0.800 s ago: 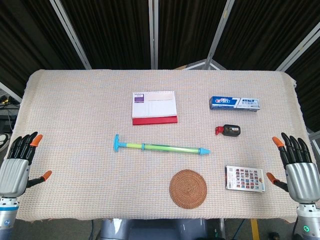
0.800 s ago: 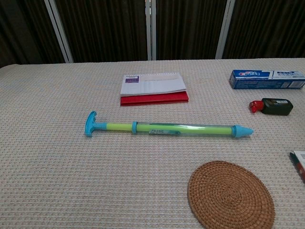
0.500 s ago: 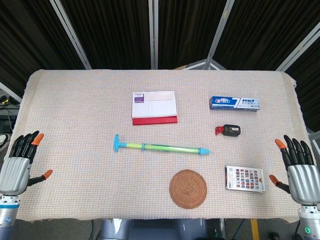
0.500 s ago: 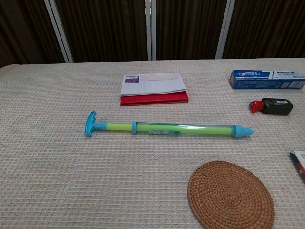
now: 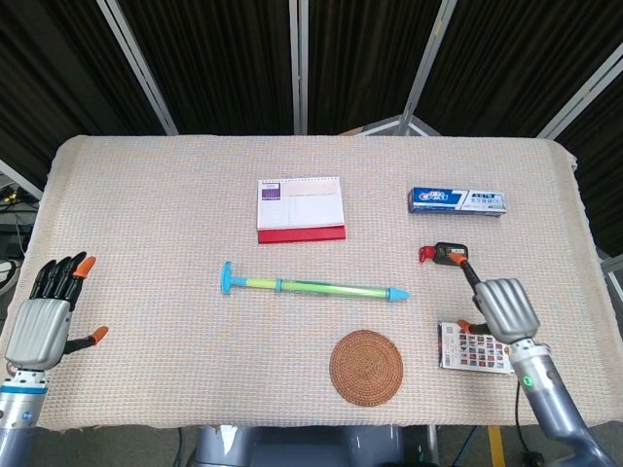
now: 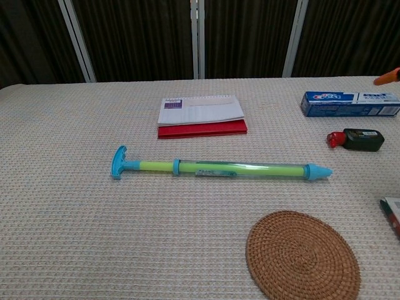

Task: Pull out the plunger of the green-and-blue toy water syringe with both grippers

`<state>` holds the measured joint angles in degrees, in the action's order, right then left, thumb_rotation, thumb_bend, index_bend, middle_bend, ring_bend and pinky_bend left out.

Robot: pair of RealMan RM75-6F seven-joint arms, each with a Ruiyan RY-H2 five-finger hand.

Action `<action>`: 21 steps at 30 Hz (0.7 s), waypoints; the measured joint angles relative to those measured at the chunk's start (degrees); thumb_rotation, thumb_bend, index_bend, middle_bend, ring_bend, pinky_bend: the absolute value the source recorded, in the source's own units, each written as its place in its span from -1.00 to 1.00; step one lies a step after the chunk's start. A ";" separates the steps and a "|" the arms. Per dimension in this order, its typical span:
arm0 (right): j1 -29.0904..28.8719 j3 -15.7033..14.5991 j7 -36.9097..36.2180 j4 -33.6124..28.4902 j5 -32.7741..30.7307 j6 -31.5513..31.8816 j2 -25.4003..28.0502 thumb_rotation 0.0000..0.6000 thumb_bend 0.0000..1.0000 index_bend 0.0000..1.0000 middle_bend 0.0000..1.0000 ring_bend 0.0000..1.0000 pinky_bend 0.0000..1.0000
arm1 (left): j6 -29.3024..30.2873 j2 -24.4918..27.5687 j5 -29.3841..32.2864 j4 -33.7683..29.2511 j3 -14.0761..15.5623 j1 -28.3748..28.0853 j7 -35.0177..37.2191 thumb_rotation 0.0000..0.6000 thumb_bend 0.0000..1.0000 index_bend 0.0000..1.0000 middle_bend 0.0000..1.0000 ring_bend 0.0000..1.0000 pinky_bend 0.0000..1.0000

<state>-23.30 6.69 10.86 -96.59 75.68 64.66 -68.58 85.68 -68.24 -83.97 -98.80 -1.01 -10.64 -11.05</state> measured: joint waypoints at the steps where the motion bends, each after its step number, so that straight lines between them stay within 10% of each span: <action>1: -1.38 0.57 1.09 0.01 -2.04 -1.98 -0.75 1.00 -1.00 -0.82 1.00 1.00 1.00 | -0.47 -0.28 0.59 0.16 -0.27 -0.19 -0.80 1.00 -1.00 -1.00 -1.00 -1.00 -1.00; 12: -13.65 4.88 16.30 5.11 -25.16 -10.51 -16.79 1.00 -0.80 -0.52 1.00 1.00 1.00 | -4.22 -2.03 4.52 2.15 -1.89 -1.37 -2.67 1.00 -1.00 -1.00 -1.00 -1.00 -1.00; 21: -16.89 5.35 20.95 9.55 -29.32 -7.64 -24.70 1.00 -0.72 -0.38 1.00 1.00 1.00 | -5.56 -2.22 5.48 2.24 -1.96 -1.55 -3.48 1.00 -1.00 -1.00 -1.00 -1.00 -1.00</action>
<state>-40.19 12.04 31.81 -87.03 46.37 57.02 -93.28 80.12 -70.46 -78.49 -96.56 -2.97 -12.19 -14.53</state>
